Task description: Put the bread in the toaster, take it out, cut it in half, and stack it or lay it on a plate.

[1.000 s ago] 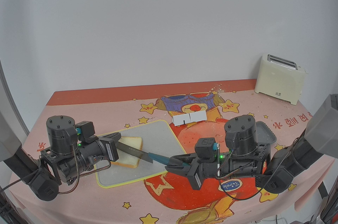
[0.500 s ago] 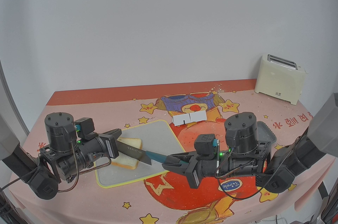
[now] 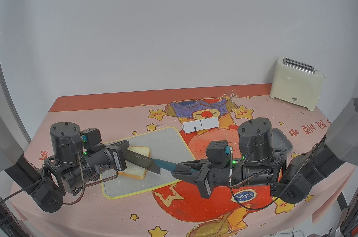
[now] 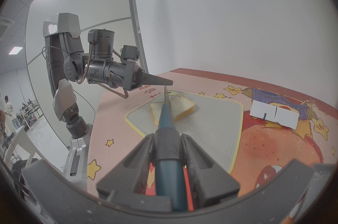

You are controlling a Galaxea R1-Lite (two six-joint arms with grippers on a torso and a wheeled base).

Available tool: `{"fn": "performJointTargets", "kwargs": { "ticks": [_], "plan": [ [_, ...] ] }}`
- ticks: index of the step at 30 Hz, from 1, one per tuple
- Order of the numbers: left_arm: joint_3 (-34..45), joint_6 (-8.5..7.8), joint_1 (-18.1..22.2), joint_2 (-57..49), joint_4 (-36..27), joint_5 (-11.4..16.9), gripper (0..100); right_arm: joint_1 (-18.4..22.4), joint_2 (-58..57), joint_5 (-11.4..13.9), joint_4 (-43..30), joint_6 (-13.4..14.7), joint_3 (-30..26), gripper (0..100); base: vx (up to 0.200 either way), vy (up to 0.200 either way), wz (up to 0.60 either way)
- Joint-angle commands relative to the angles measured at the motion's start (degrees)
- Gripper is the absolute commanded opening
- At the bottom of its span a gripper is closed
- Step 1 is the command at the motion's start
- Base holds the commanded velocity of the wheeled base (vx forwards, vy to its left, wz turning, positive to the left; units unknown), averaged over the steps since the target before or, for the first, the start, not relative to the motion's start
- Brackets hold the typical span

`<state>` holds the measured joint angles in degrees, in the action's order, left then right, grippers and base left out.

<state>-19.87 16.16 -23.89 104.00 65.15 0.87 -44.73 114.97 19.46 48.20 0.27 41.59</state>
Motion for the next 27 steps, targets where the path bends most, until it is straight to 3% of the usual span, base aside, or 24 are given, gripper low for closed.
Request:
{"fn": "performJointTargets", "kwargs": {
  "ticks": [1,12,14,27],
  "plan": [
    [0.0,0.01,0.0,1.1,0.1,0.0,0,-0.2,-0.2,0.1,0.1,0.0,0.2,0,0.000,0.000,0.00],
    [0.4,0.01,0.7,1.2,1.2,0.0,0,-0.5,-0.4,0.1,0.1,0.4,1.0,0,0.000,0.000,0.00],
    [1.1,0.01,1.2,1.2,1.3,0.1,0,-0.5,-0.3,0.1,0.0,2.2,1.0,0,0.000,0.000,0.00],
    [0.5,0.01,1.1,0.4,1.3,0.2,0,0.1,2.1,0.0,0.0,1.2,0.2,0,0.000,0.000,0.00]
  ]
}}
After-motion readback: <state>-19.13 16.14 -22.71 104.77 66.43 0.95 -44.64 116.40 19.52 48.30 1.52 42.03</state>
